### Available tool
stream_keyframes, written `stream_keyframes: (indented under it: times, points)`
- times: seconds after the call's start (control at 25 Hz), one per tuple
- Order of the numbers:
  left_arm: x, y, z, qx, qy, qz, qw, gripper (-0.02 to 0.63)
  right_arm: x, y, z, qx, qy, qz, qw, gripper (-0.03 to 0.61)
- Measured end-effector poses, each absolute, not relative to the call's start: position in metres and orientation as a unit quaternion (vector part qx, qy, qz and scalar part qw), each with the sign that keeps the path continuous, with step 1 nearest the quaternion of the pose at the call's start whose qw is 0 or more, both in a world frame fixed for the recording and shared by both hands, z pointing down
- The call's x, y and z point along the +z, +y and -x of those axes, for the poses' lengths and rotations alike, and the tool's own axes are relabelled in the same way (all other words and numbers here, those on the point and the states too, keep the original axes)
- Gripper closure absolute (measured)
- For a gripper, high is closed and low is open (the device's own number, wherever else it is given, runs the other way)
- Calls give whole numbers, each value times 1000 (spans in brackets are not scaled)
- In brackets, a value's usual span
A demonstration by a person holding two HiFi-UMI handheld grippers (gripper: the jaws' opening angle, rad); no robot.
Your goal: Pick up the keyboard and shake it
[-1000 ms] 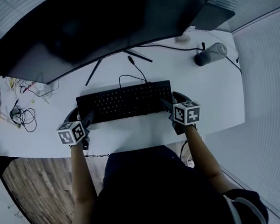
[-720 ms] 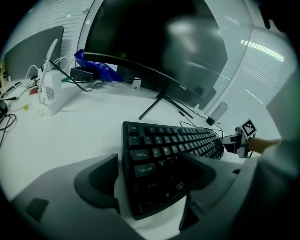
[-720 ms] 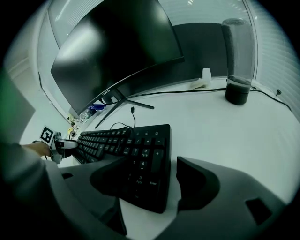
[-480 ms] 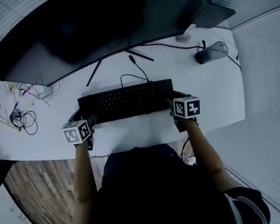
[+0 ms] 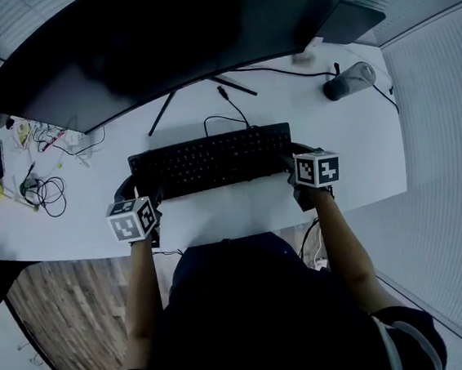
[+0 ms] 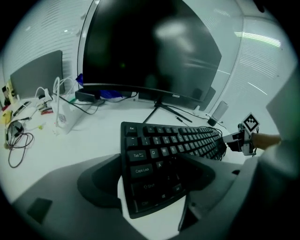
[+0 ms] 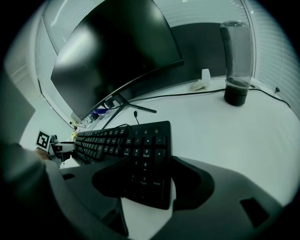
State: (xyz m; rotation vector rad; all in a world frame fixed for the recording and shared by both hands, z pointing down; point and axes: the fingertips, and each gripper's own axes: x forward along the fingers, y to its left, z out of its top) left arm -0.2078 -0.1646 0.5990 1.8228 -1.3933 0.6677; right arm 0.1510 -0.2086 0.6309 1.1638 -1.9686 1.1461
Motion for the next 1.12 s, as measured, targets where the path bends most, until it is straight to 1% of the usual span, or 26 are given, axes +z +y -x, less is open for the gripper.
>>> stream_keyframes:
  times: [0.08, 0.2, 0.52, 0.68, 0.76, 0.92, 1.12]
  points:
    - [583, -164, 209, 248, -551, -717, 348, 244, 616, -211, -149, 413, -749, -440, 273, 296]
    - [569, -163, 212, 211, -562, -725, 338, 244, 579, -218, -145, 354, -772, -457, 264, 296]
    - [573, -157, 209, 59, -548, -743, 380, 244, 459, -223, -125, 118, -811, -501, 278, 296]
    - [582, -155, 199, 12, -529, -746, 404, 244, 418, -213, -116, 21, -812, -511, 281, 296]
    - [586, -154, 197, 1, -524, -746, 411, 244, 408, -209, -112, -8, -812, -512, 281, 296]
    - [579, -154, 195, 14, -526, -747, 406, 244, 412, -208, -118, 12, -811, -517, 275, 296]
    - [546, -159, 205, 94, -556, -746, 354, 244, 451, -213, -138, 122, -810, -520, 242, 296]
